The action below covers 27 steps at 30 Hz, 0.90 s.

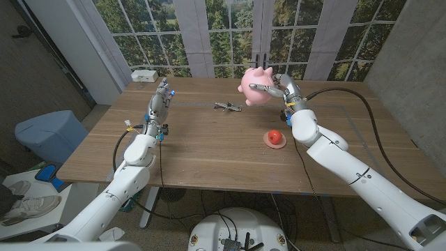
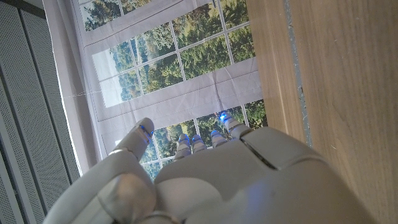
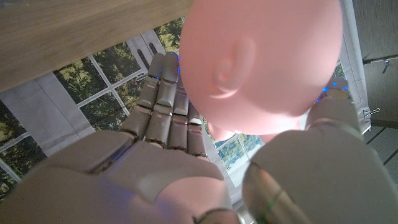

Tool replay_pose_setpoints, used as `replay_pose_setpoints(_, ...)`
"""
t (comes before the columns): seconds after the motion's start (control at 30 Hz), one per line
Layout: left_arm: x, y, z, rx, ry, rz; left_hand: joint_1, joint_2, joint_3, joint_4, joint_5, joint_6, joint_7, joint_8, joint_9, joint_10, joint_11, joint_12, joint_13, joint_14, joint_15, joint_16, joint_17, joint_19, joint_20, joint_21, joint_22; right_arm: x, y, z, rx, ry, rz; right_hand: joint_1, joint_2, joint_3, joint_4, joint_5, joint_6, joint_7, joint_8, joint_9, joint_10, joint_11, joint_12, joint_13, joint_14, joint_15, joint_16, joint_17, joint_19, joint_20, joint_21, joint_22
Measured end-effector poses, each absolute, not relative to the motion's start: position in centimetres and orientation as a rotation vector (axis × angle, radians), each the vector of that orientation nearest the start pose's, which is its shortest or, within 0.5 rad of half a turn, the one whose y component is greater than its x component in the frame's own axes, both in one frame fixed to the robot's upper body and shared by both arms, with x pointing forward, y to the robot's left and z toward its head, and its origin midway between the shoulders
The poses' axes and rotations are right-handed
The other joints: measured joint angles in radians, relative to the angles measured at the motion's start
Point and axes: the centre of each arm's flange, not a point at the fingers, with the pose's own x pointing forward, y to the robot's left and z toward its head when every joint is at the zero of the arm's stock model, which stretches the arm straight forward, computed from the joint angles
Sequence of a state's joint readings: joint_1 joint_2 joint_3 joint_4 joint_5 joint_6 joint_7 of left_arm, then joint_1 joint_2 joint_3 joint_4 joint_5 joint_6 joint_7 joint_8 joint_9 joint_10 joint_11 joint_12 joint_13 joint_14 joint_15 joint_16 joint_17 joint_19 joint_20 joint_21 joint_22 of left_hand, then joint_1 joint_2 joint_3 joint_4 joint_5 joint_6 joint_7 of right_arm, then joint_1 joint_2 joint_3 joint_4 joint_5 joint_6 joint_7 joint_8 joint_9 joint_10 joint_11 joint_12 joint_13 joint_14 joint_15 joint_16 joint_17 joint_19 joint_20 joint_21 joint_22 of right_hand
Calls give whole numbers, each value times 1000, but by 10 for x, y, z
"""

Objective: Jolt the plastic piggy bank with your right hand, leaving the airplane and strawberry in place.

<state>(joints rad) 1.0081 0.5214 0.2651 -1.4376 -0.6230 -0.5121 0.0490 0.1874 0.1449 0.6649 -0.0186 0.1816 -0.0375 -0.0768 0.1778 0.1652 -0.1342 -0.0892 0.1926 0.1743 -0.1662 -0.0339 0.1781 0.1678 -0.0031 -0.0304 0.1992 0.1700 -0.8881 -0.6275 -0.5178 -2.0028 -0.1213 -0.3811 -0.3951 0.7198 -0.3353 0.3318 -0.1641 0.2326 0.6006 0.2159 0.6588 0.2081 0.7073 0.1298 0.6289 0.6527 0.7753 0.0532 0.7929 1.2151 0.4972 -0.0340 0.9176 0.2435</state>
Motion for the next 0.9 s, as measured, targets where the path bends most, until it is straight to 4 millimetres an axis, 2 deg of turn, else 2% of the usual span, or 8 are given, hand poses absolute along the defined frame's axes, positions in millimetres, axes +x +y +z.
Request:
replay_pose_setpoints(0.13, 595, 318, -29, -102, -815, -110, 0, 0, 0, 0, 0, 0, 0, 0, 0, 0, 0, 0, 0, 0, 0, 0, 0, 0, 0, 0, 0, 549, -178, 47, -734, -695, -129, 0, 0, 0, 0, 0, 0, 0, 0, 0, 0, 0, -2, 0, 0, 0, 0, 0, -15, -4, 8, -2)
replay_pose_setpoints(0.6, 595, 319, -30, -103, -815, -109, 0, 0, 0, 0, 0, 0, 0, 0, 0, 0, 0, 0, 0, 0, 0, 0, 0, 0, 0, 0, 0, 548, -179, 46, -738, -701, -159, 0, 0, 0, 0, 0, 0, 0, -1, 0, 0, 0, -7, 6, 0, 0, -8, 0, -18, -7, 30, -16)
replay_pose_setpoints(0.9, 595, 319, -30, -103, -816, -108, 0, 0, 0, 0, 0, 0, 0, 0, 0, 0, 0, 0, 0, 0, 0, 0, 0, 0, 0, 0, 0, 551, -180, 36, -699, -722, -211, 0, 0, 0, 0, 0, 0, 0, -3, 0, 0, 0, -10, 6, 0, 0, -13, 0, -21, -4, 40, -25)
